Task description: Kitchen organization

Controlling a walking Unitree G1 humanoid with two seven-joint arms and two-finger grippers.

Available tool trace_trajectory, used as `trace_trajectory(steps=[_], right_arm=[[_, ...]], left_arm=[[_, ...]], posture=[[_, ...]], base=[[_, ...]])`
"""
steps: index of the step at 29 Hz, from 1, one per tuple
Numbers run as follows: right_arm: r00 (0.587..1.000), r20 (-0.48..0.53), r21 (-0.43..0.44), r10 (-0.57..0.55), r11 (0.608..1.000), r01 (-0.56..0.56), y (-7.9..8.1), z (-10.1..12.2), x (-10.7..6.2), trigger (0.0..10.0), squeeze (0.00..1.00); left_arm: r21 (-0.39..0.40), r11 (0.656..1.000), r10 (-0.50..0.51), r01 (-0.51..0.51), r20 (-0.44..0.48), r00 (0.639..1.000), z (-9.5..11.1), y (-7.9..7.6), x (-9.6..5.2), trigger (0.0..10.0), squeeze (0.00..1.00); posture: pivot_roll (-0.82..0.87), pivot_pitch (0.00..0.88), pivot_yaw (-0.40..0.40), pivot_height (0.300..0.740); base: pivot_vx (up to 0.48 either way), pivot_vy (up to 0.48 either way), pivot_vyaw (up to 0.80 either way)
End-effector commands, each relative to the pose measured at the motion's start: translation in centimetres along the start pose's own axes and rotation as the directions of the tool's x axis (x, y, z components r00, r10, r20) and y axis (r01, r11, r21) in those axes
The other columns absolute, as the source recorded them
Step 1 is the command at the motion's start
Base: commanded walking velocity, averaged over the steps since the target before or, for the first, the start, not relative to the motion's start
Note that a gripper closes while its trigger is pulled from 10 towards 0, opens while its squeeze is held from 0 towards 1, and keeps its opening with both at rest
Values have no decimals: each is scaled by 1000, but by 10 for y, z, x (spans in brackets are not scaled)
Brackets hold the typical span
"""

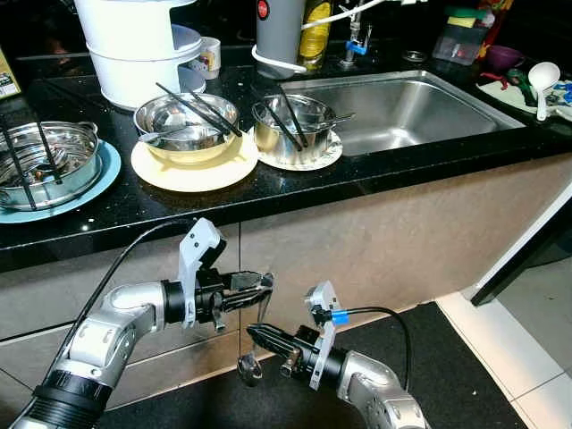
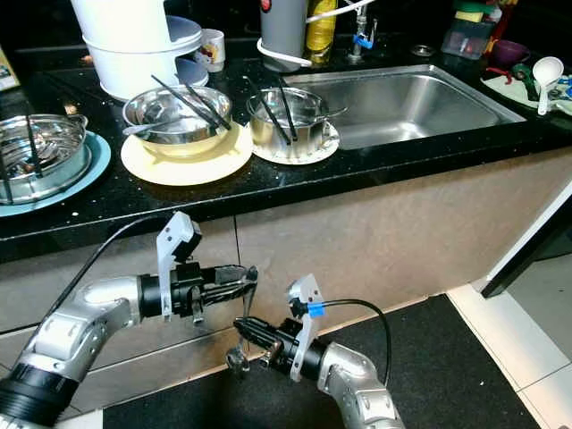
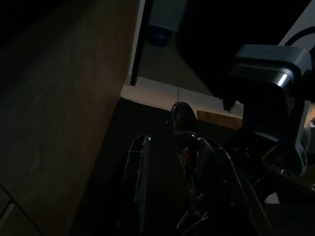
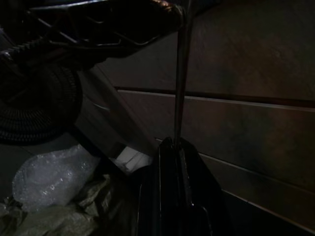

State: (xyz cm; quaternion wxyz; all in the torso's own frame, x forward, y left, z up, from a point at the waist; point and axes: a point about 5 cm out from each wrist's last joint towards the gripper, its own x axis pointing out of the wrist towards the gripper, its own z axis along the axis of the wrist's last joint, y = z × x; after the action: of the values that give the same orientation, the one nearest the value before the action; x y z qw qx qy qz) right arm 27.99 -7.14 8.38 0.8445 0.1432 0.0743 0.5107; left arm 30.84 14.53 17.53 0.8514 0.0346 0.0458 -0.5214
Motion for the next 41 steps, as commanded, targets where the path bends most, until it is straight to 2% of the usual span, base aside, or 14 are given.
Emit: trace_trajectory(steps=[1, 12, 16, 21, 24, 28, 29, 30, 32, 33, 34, 35, 36, 41], right_arm=[[999, -38, -33, 22, 999, -23, 2, -4, -2, 0, 0], [990, -142, -34, 14, 999, -19, 0, -27, -17, 0, 0], [990, -134, -31, -38, 999, 34, -6, -28, -24, 0, 0], [954, -171, -113, -248, 966, 231, -27, -36, -36, 0, 0], [838, -281, -261, -468, 878, 402, -45, -55, -51, 0, 0], [736, -301, -310, -606, 792, 526, -55, -63, -60, 0, 0], [684, -287, -296, -671, 741, 603, -59, -65, -65, 0, 0], [684, -287, -296, -671, 741, 603, -59, -65, -65, 0, 0], [585, -256, -238, -770, 636, 734, -66, -66, -73, 0, 0], [585, -256, -238, -770, 636, 734, -66, -66, -73, 0, 0], [543, -220, -197, -810, 582, 789, -68, -67, -77, 0, 0], [522, -208, -138, -827, 553, 822, -67, -71, -80, 4196, 0], [510, -202, -111, -836, 537, 836, -66, -74, -81, 10000, 0], [516, -229, -157, -826, 554, 817, -59, -85, -79, 10000, 0]], left_arm=[[-2, 1000, 19, -19, -3, 1000, -1, 3, -3, 10000, 0], [28, 993, 115, -117, 75, 991, 16, 20, -12, 10000, 0], [33, 992, 122, -123, 26, 992, 12, 22, -14, 10000, 0], [60, 992, 120, -111, -180, 976, -15, 13, -9, 10000, 0], [52, 989, 147, -137, -381, 913, -52, -3, 1, 10000, 0], [24, 958, 266, -286, -444, 856, -79, -5, 8, 10000, 0], [-10, 917, 351, -399, -454, 819, -91, -4, 10, 10000, 0], [-10, 917, 351, -399, -454, 819, -91, -4, 10, 10000, 0], [-63, 817, 482, -573, -471, 739, -115, -5, 9, 10000, 0], [-63, 817, 482, -573, -471, 739, -115, -5, 9, 10000, 0], [-79, 753, 536, -654, -502, 678, -134, -6, 3, 10000, 0], [-110, 716, 538, -690, -543, 645, -150, -13, -1, 10000, 0], [-126, 699, 537, -704, -557, 633, -161, -19, -3, 10000, 0], [-131, 684, 545, -717, -562, 622, -179, -29, -7, 10000, 0]], posture=[[-83, 127, -27, 740], [-78, 118, -23, 740], [-82, 118, -20, 740], [-85, 120, -15, 740], [-77, 134, -4, 740], [-80, 137, 1, 740], [-80, 137, 1, 740], [-80, 137, 1, 740], [-79, 148, 9, 740], [-79, 148, 9, 740], [-79, 148, 9, 740], [-79, 154, -6, 740], [-75, 155, -10, 740], [-80, 158, -19, 740]], base=[[0, 0, 0], [0, 0, 0], [0, 0, 0], [0, 0, 0], [0, 0, 0], [0, 0, 0], [0, 0, 0], [0, 0, 0], [0, 0, 0], [0, 0, 0], [0, 0, 0], [0, 0, 0], [0, 0, 0], [0, 0, 0]])
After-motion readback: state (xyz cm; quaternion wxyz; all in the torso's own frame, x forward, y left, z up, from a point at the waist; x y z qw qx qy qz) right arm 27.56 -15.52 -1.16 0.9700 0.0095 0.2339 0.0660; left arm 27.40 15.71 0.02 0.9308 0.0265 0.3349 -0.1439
